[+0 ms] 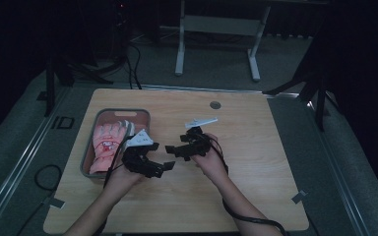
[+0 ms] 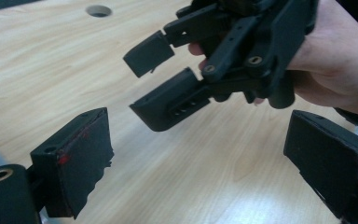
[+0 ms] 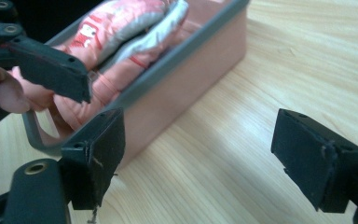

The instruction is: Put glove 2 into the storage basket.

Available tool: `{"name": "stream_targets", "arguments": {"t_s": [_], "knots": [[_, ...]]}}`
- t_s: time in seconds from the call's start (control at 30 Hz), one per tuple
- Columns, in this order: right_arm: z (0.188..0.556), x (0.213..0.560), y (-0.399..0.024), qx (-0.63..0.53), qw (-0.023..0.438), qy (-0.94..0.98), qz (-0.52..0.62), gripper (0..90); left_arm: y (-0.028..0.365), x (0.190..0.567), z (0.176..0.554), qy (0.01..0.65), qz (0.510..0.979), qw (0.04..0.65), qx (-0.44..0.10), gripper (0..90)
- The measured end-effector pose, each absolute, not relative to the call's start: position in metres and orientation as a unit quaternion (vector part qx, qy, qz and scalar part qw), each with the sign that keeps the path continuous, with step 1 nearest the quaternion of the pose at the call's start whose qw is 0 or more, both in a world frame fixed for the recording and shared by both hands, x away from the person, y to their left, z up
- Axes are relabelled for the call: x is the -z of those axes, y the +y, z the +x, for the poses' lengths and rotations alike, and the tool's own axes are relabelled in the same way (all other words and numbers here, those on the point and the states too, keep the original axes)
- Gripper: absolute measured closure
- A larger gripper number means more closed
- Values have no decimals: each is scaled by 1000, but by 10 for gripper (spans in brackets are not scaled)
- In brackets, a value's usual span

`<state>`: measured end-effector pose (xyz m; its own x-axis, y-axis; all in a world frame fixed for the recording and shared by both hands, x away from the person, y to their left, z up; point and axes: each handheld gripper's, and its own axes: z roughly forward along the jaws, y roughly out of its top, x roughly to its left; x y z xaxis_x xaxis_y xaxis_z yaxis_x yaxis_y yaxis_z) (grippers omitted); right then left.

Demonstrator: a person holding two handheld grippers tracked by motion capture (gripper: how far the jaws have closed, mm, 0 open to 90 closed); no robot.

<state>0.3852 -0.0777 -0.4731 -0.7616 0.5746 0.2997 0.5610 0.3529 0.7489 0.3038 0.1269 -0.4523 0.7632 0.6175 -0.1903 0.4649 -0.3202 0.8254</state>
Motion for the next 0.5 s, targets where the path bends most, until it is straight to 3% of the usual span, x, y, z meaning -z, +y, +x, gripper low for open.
{"name": "stream_targets", "arguments": {"t_s": [0.5], "knots": [[374, 505, -117, -436, 13, 831, 345, 173, 86, 476, 289, 295, 829, 472, -56, 79]]}}
